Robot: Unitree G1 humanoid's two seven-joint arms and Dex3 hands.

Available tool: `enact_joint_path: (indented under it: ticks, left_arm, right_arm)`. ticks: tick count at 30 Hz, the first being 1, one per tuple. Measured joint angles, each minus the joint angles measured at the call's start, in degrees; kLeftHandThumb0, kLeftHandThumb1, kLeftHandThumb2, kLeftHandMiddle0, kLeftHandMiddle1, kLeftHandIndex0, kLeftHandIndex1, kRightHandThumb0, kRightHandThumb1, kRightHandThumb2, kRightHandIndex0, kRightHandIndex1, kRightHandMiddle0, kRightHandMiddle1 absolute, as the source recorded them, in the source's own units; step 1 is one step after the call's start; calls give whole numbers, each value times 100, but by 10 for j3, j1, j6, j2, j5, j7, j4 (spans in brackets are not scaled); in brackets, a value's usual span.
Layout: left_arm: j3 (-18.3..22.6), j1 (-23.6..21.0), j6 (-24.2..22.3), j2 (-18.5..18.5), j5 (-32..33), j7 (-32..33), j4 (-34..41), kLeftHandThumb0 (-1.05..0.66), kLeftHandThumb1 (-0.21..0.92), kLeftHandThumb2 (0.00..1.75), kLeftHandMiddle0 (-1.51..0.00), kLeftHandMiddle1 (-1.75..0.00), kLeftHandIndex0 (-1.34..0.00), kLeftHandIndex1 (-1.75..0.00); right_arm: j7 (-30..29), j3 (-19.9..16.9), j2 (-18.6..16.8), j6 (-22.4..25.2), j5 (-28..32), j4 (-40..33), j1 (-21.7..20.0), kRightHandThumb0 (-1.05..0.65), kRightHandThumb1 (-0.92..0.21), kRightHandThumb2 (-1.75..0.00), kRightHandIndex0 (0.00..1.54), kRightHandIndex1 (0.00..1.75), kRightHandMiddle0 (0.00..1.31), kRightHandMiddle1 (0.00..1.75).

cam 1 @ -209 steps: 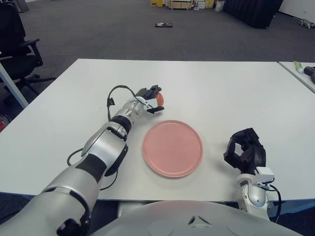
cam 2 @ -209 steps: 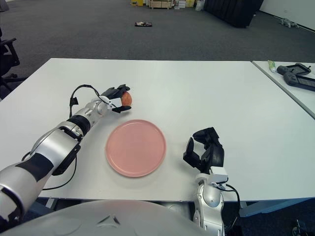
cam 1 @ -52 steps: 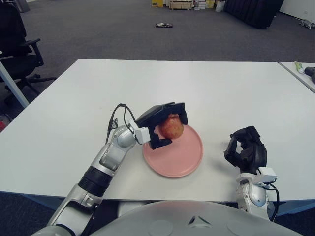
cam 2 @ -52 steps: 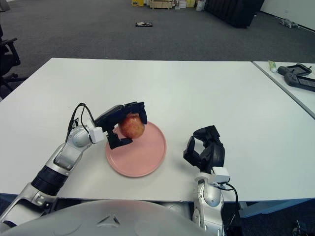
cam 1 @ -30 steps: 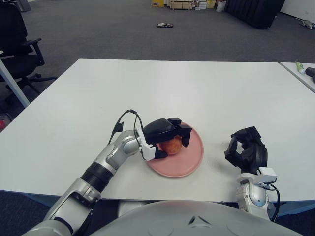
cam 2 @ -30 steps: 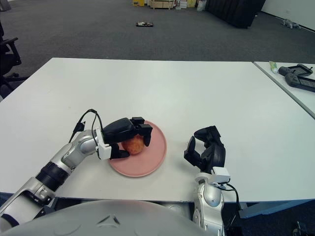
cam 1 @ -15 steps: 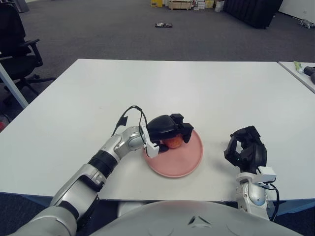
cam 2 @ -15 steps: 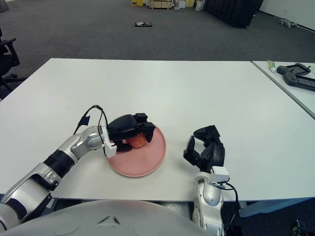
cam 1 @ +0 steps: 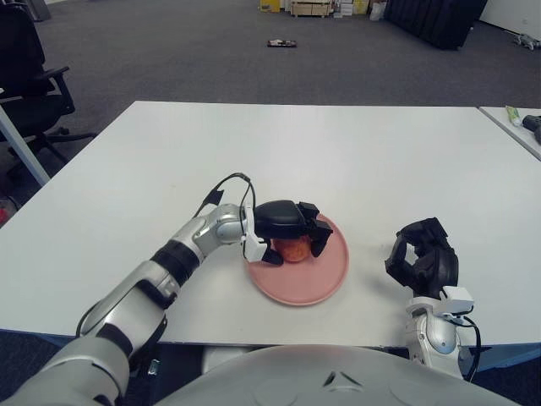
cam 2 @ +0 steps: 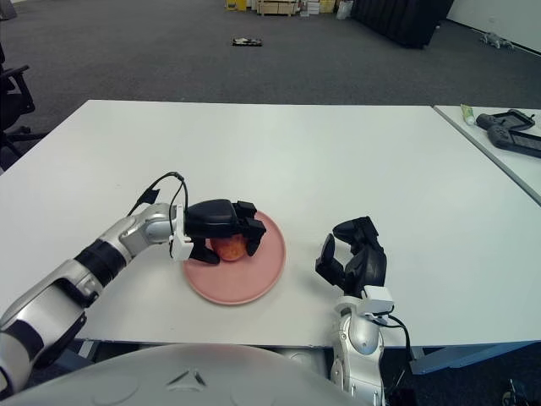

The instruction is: Put the apple into the plate.

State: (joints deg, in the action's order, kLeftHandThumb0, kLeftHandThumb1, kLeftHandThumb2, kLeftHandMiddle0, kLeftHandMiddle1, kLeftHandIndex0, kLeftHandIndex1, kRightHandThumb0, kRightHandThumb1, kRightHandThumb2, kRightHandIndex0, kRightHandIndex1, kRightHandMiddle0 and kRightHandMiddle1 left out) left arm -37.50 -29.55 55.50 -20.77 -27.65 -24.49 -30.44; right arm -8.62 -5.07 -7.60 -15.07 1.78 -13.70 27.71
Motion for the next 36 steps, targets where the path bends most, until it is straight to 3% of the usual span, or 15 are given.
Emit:
enact_joint_path:
  ticks: [7,11,22,36]
  left_arm:
    - [-5,-5,6,-10,24,-43,8,-101,92,79,0,-12,0,-26]
    - [-7,0,-12,-28,69,-100,46,-104,92,85,0,-2,0,-6]
    - [0,13,-77,-70,147,-201,122,-105,92,81,0,0,0,0]
    - [68,45,-98,-96,213,-214,178,-105,92,72,0,0,0,0]
  right_arm:
    - [1,0,0,0,0,0,0,-44,-43,-119,111,175,52,175]
    - [1,0,0,0,0,1,0,-45,-42,-120,112,175,53,175]
    - [1,-1,0,-1,0,5,0,-45,-41,-120,113,175,53,175]
    - [0,-2,0,-6,0,14,-2,-45,-42,-120,112,175,53,175]
